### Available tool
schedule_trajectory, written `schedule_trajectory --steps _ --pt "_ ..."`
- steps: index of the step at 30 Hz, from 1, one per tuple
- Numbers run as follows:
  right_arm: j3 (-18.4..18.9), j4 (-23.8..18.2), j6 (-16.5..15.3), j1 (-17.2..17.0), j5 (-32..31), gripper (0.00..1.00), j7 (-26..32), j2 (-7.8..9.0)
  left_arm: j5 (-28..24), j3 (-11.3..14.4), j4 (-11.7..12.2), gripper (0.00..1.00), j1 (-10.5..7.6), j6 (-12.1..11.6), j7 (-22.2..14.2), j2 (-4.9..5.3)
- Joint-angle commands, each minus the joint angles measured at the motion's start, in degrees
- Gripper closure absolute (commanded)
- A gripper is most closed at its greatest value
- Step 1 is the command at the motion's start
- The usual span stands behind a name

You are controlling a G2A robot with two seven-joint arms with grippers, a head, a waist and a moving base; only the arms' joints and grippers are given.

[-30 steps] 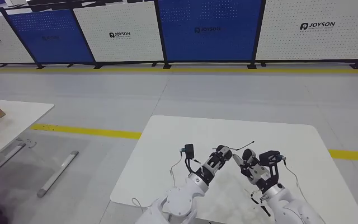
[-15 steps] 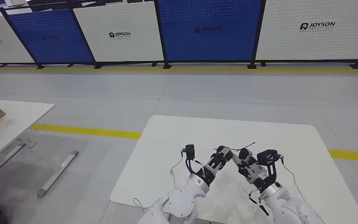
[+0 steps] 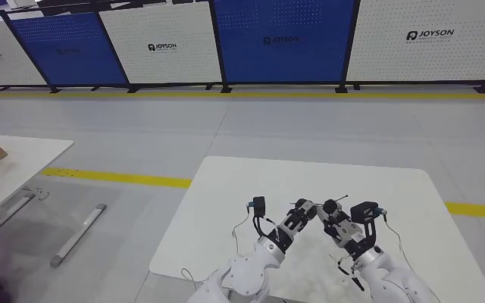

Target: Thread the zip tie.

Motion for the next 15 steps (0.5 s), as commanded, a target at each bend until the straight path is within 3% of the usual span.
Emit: schedule_trajectory --steps 1,8,15 --pt "-0.04 -0.01 -0.04 0.06 0.04 0.74 -0.07 0.00 -0.03 0.00 0.06 1.00 0.00 0.03 -0.02 -0.01" --pt "-0.30 -0.07 -0.27 0.20 -0.01 0.75 -0.21 0.02 0.12 0.07 0.20 1.00 -0.05 0.12 -0.01 -0.07" --pt "-0.54 0.09 -0.47 0.31 -0.03 0.83 -0.33 0.04 0.38 0.09 0.40 1.00 -0.03 0.22 0.06 -0.10"
